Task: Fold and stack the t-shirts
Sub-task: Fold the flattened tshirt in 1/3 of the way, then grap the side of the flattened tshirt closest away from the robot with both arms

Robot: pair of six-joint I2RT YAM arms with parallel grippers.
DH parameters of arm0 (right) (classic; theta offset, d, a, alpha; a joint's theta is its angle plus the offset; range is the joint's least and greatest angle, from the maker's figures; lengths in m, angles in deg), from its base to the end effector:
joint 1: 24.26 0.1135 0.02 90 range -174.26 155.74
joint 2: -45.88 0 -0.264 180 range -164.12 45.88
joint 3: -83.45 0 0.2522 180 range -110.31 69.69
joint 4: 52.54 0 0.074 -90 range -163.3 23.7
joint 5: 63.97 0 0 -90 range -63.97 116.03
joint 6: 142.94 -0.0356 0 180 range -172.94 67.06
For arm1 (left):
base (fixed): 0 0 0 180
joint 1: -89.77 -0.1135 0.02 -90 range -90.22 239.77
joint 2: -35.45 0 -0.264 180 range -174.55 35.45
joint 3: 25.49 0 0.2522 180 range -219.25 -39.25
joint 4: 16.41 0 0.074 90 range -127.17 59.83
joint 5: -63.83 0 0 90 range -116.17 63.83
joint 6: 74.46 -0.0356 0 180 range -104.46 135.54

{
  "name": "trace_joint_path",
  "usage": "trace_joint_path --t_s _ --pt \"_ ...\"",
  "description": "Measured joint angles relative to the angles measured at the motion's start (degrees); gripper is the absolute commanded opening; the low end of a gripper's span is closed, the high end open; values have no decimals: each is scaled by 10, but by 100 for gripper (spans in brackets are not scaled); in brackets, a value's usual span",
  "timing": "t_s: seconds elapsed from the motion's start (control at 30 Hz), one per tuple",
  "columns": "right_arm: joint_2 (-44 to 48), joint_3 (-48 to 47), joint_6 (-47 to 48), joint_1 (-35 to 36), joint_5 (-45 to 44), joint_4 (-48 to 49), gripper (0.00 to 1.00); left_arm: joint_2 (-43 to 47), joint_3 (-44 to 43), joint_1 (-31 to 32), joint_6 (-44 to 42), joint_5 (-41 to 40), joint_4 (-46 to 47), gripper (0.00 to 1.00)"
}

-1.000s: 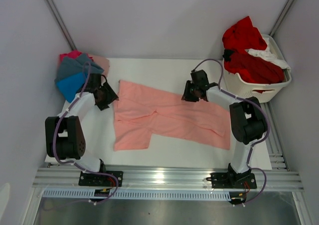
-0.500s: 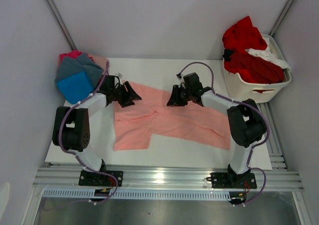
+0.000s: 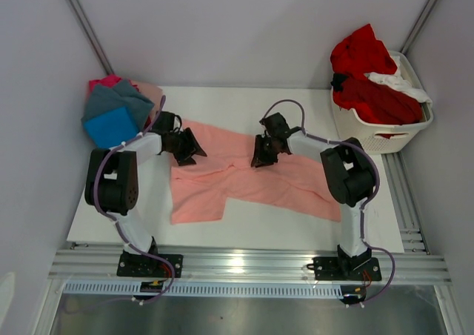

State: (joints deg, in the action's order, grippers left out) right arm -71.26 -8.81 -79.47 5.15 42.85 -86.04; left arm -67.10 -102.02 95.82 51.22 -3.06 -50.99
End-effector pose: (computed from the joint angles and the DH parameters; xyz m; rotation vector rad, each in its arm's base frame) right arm 0.3659 0.2181 0.1503 -0.1809 2.6977 0.7115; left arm 0.3529 -0.0515 0.1676 -0.5509 2.6498 -0.7688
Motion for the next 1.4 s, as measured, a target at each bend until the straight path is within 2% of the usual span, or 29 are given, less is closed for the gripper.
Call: trace_joint_path --t_s 0.3,0.53,0.67,0.77,0.9,1.17,1.4 --pt "-28 -61 -7 -15 -47 -61 29 -10 -23 -26 -1 -20 -44 56" --pt "-177 -313 18 -37 -51 -141 28 -13 -31 -30 0 -17 -39 56" --pt "-277 -490 33 -41 -33 -198 29 -19 -43 -30 0 -18 -38 56" --pt "-313 -554 44 -40 -19 -221 28 -23 -50 -30 -1 -19 -40 56" --pt "-296 -523 62 -33 -21 -222 29 -25 -61 -33 -1 -20 -42 56" --pt "-161 -307 82 -19 -54 -202 28 -32 -75 -38 0 -18 -43 55" --pt "-77 -233 92 -10 -90 -201 29 -32 -75 -38 4 4 -34 54"
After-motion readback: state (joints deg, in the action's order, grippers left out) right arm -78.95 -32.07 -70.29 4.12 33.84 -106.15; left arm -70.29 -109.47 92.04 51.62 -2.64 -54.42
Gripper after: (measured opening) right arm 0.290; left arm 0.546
